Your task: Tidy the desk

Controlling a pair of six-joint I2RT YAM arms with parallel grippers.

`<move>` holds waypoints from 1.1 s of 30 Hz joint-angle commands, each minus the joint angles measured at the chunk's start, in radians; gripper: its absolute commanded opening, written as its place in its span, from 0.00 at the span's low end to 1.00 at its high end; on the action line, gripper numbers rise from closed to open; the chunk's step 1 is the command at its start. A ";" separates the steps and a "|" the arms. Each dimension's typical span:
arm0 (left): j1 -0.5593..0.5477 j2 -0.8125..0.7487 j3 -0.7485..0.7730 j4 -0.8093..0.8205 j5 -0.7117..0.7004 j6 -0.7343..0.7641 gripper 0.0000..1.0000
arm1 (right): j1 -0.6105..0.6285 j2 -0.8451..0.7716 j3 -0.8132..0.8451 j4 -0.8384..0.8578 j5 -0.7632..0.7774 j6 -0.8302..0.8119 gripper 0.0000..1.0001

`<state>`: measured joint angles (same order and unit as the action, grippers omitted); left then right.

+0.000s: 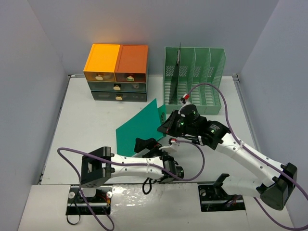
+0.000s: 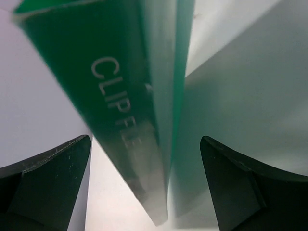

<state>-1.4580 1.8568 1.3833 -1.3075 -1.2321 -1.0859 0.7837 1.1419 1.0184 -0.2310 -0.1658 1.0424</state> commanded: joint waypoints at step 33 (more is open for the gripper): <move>0.093 -0.111 -0.031 0.016 -0.135 0.026 0.00 | -0.008 -0.132 0.157 -0.177 0.184 -0.023 0.97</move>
<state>-1.3572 1.7863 1.3013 -1.1781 -1.2771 -0.9450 0.7731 1.0593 1.0957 -0.2883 -0.1140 1.0376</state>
